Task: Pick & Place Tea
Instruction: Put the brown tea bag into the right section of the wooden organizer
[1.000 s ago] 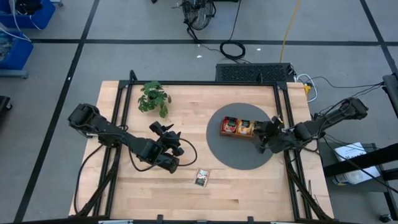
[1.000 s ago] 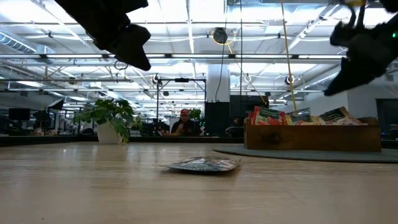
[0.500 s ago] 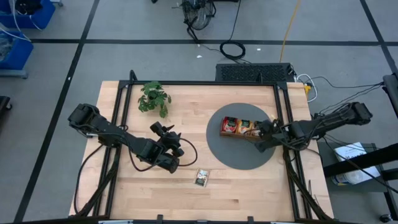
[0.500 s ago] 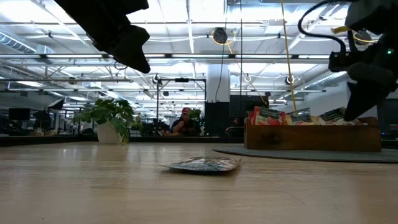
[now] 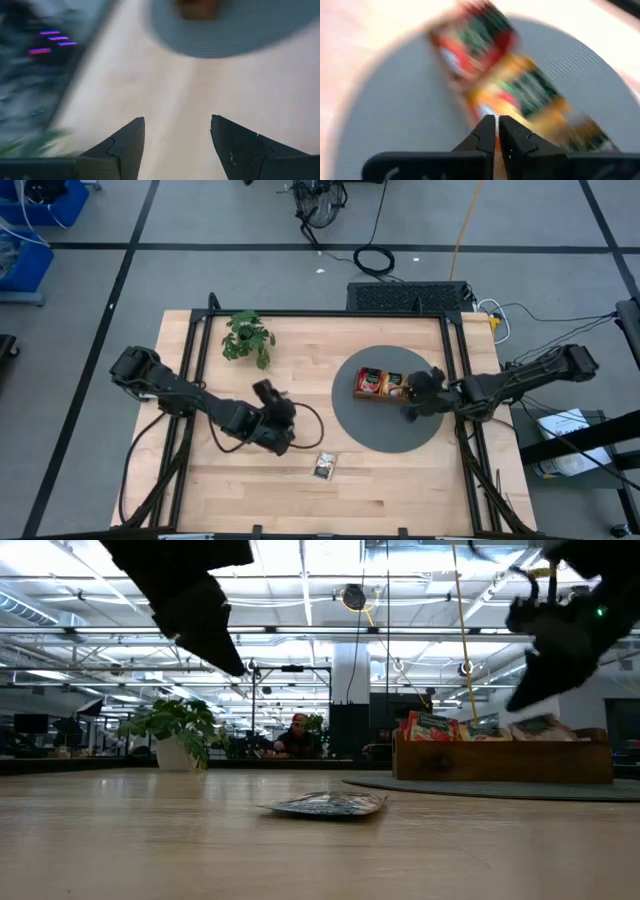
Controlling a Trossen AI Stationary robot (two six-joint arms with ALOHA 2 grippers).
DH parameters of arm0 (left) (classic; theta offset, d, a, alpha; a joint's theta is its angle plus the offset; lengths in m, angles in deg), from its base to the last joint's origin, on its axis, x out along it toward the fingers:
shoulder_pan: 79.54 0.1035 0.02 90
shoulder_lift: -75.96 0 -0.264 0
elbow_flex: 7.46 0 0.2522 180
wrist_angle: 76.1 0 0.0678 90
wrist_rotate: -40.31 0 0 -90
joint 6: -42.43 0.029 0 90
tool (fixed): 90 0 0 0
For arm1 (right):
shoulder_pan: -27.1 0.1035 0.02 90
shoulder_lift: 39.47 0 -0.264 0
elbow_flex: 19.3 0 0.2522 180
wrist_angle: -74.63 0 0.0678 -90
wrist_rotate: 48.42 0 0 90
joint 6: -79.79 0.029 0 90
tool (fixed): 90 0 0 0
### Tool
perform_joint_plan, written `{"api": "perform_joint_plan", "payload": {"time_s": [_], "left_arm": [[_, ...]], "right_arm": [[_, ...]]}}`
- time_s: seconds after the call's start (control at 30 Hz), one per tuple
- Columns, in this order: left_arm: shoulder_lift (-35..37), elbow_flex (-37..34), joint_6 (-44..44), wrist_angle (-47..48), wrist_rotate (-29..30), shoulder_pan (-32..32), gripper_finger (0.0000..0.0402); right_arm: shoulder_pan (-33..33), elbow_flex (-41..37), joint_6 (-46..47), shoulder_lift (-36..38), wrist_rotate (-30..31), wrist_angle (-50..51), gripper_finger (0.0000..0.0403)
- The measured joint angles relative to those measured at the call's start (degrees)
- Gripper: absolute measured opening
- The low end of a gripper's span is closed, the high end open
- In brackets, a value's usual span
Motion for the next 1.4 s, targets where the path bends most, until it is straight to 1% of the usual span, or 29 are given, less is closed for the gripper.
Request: {"api": "perform_joint_plan", "payload": {"time_s": [0.07, 0.13, 0.2, 0.27, 0.33, 0.4, 0.47, 0.57, 0.63, 0.73, 0.83, 0.93, 1.0, 1.07, 1.2, 1.3, 1.4], "left_arm": [[-0.02, -0.02, 6.1, -5.8, -7.93, 0.43, 0.0228], [-0.02, -0.02, 9.26, -11.46, -13.48, 0.91, 0.0228], [-0.02, -0.02, 9.98, -16.1, -16.51, 1.43, 0.0228], [-0.02, 0.0, 9.41, -19.99, -17.52, 2.03, 0.0228], [-0.34, 0.01, 7.93, -22.12, -19.46, 2.67, 0.0228], [-0.79, 0.02, 6.87, -22.51, -23.55, 3.21, 0.0227], [-1.87, 0.0, 3.41, -22.42, -27.69, 3.89, 0.0228], [-4.03, 0.41, -5.5, -22.44, -33.42, 5.04, 0.0228], [-6.71, 2.0, -11.86, -23.65, -37.01, 5.98, 0.0227], [-11.33, 4.97, -18.92, -20.78, -40.19, 6.52, 0.0227], [-17.61, 10.34, -21.19, -18.43, -45.08, 5.92, 0.0227], [-23.02, 18.09, -21.12, -14.52, -50.81, 4.75, 0.0227], [-26.31, 23.42, -20.97, -10.97, -52.09, 3.98, 0.0227], [-28.87, 28.24, -21.13, -6.8, -51.77, 3.38, 0.0227], [-32.38, 36.19, -24.63, 4.76, -46.79, 2.89, 0.0227], [-34.74, 38.89, -32.3, 11.71, -45.44, 3.17, 0.0227], [-35.99, 39.1, -38.93, 12.96, -45.42, 3.27, 0.0227]], "right_arm": [[0.77, 0.0, -4.77, 0.41, -0.65, -6.62, 0.0022], [1.64, 0.0, -8.87, 0.57, -0.59, -11.47, 0.0031], [2.32, 0.0, -12.07, 0.52, -0.51, -14.36, 0.0038], [2.65, 0.0, -14.17, 0.38, -0.42, -16.35, 0.0042], [2.8, 0.0, -15.65, 0.31, -0.27, -17.35, 0.0044], [2.78, 0.0, -16.47, 0.31, -0.27, -18.08, 0.0045], [2.78, 0.0, -16.97, 0.35, -0.33, -18.24, 0.0045], [2.8, -0.04, -19.07, 0.42, -0.41, -18.59, 0.0045], [2.8, -0.04, -21.32, 0.58, -0.26, -19.3, 0.0045], [2.8, -0.04, -24.72, 0.79, 0.91, -20.41, 0.0045], [2.8, -0.09, -27.58, 0.96, 1.23, -20.47, 0.0045], [2.8, -0.09, -30.34, 1.15, 1.34, -20.63, 0.0045], [2.8, -0.06, -32.0, 1.24, 1.41, -21.32, 0.0045], [2.8, -0.07, -33.29, 1.49, 1.37, -21.04, 0.0045], [2.8, -0.07, -35.3, 1.51, 1.32, -22.1, 0.0045], [2.8, -0.05, -36.33, 1.51, 1.32, -22.75, 0.0045], [2.8, -0.05, -37.0, 1.51, 1.34, -22.79, 0.0045]]}}
